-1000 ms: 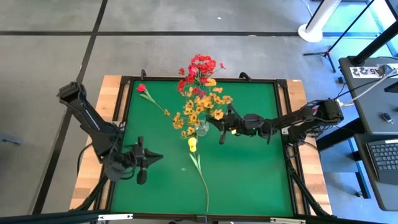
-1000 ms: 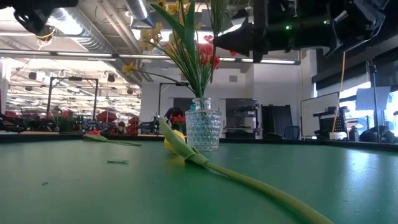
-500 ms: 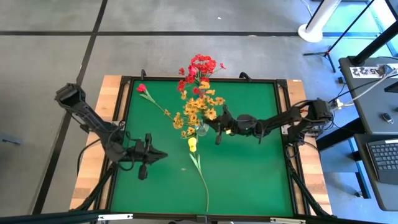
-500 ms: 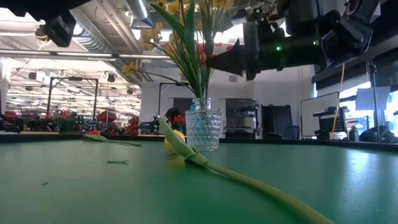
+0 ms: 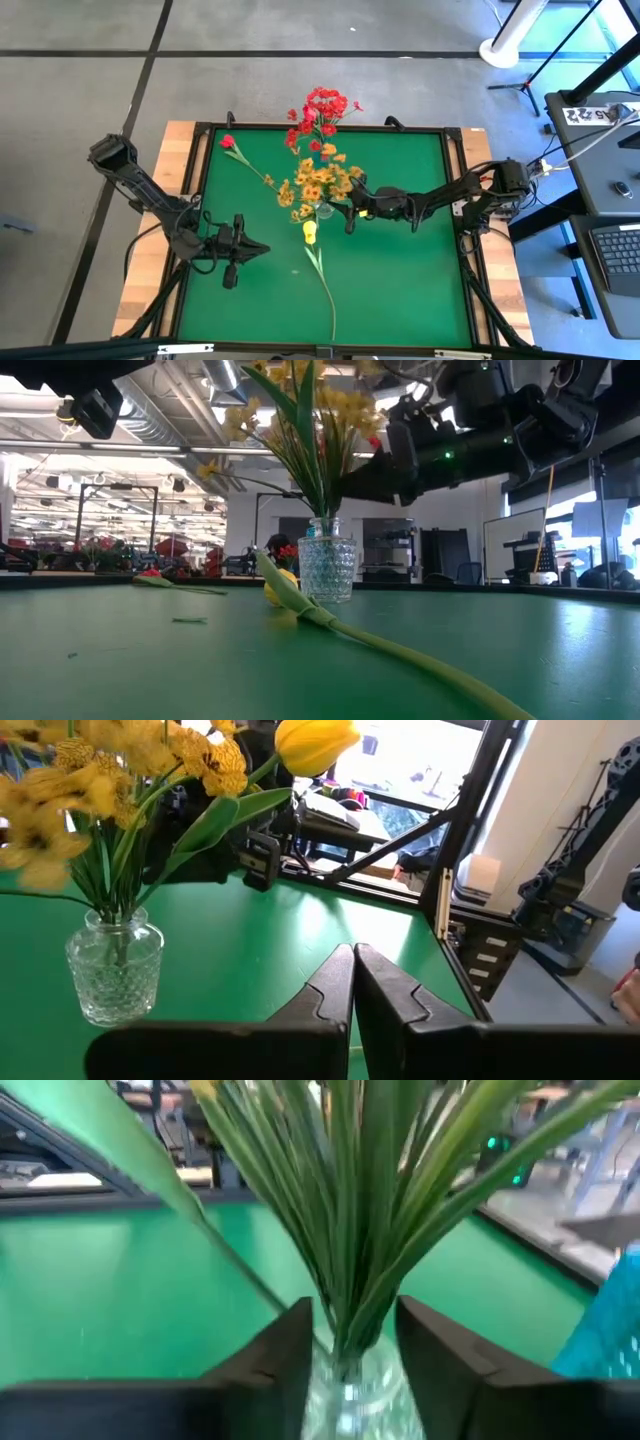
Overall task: Sort flowers into vase by color
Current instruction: Put the yellow flowers into the transparent vase, then put the yellow tulip into the transparent vase
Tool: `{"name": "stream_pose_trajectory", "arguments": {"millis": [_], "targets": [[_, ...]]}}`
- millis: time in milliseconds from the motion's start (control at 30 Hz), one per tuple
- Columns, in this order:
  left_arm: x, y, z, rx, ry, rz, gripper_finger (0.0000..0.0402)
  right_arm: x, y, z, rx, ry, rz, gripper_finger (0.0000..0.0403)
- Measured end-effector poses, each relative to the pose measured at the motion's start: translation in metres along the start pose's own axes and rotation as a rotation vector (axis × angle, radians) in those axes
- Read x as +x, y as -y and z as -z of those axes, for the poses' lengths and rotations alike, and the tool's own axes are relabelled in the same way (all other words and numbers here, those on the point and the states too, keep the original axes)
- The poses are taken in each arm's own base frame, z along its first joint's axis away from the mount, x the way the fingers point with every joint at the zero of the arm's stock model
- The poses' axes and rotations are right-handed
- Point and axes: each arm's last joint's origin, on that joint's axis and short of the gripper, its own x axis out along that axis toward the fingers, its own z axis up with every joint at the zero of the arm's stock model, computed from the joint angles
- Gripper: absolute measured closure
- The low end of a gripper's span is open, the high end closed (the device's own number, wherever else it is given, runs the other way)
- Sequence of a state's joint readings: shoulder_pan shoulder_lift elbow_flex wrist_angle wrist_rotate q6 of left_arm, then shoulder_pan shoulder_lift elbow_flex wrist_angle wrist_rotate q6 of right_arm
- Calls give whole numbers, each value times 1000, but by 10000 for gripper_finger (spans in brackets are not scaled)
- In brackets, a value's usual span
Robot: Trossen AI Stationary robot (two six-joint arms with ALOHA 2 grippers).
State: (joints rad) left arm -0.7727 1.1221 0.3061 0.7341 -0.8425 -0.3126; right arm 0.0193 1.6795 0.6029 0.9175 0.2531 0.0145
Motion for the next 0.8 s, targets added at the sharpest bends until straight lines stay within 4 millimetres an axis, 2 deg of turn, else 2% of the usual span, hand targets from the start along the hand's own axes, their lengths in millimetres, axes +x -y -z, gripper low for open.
{"name": "stream_pose_trajectory", "arguments": {"millis": [133, 233, 467, 600, 800], "targets": [[0, 0, 1, -7, -7, -2, 395, -5, 1, 1, 31, -89, -1, 204], [0, -1, 2, -5, -18, -6, 395, -12, 2, -1, 72, -158, -15, 177], [0, -2, 6, 0, -43, -16, 395, -37, -13, -23, 87, -188, -61, 160], [0, -2, 6, 3, -45, -19, 395, -53, -33, -33, 137, -156, -100, 165], [0, -3, 6, 7, -40, -45, 395, -69, -89, -31, 149, -152, -163, 179]]}}
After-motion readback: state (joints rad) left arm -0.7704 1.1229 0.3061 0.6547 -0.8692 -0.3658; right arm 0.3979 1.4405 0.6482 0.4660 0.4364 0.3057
